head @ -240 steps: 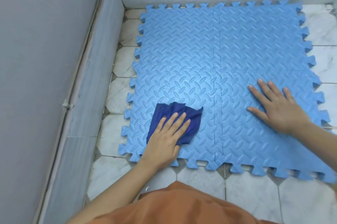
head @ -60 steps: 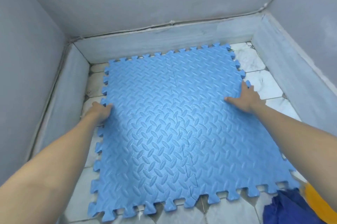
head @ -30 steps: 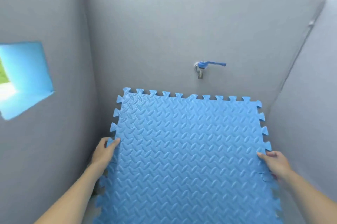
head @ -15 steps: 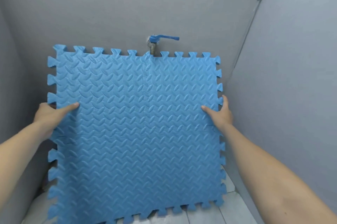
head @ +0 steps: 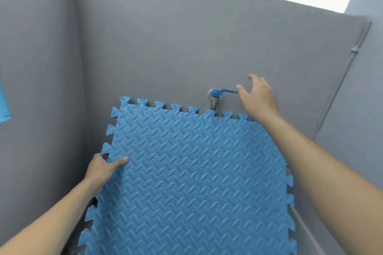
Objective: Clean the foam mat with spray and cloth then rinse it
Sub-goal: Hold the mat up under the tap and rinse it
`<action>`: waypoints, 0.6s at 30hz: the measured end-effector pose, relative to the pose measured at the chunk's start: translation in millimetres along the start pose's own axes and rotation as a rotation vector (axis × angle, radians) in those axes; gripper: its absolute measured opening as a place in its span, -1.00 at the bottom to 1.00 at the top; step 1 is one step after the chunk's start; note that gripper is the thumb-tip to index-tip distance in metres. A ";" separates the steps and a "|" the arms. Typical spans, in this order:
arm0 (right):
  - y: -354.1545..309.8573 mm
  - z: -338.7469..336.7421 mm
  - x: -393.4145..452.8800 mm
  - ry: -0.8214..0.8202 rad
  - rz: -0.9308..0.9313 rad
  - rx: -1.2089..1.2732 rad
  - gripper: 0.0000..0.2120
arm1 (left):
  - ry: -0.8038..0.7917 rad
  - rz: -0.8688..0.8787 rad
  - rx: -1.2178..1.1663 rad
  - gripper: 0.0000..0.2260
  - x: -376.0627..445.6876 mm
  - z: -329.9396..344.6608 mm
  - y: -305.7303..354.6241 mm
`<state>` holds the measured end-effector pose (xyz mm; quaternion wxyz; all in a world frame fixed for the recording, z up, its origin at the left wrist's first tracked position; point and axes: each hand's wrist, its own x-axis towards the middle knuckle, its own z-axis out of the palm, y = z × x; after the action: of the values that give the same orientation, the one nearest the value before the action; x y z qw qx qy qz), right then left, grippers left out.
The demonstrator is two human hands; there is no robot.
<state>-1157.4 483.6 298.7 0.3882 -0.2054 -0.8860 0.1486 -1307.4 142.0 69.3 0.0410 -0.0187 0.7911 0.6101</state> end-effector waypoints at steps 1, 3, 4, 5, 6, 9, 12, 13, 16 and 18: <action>-18.4 4.3 13.0 -0.111 -0.052 -0.071 -0.51 | -0.001 -0.001 -0.024 -0.26 -1.3 0.8 1.7; -36.5 20.5 23.3 -0.311 -0.080 -0.281 -0.52 | -0.011 0.010 -0.055 -0.17 2.1 1.7 0.0; -38.6 30.3 23.8 -0.341 -0.084 -0.370 -0.51 | -0.011 0.000 -0.068 -0.10 4.6 2.2 -2.4; -37.6 39.5 22.4 -0.318 -0.094 -0.427 -0.49 | -0.013 0.003 -0.084 -0.08 4.6 3.3 -2.3; -35.6 46.6 18.9 -0.254 -0.109 -0.462 -0.47 | -0.007 0.010 -0.091 -0.11 5.9 5.5 -2.3; -30.4 53.2 12.6 -0.128 -0.157 -0.526 -0.41 | 0.033 0.051 -0.082 -0.28 0.7 19.1 5.9; -29.4 52.6 14.7 -0.146 -0.184 -0.564 -0.40 | 0.072 0.093 -0.072 -0.31 -3.7 30.3 12.7; -28.9 53.0 14.7 -0.138 -0.185 -0.573 -0.40 | 0.080 0.099 -0.070 -0.30 -5.4 32.8 13.5; -31.9 56.4 11.4 -0.075 -0.175 -0.616 -0.41 | 0.088 0.088 -0.062 -0.27 -6.9 35.2 9.0; -34.1 58.2 9.4 -0.067 -0.158 -0.632 -0.41 | 0.088 0.083 -0.060 -0.25 -6.6 35.1 6.9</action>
<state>-1215.3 452.3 280.9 0.2863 -0.2413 -0.9137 -0.1578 -1299.8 177.6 67.6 -0.0196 -0.0138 0.7736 0.6332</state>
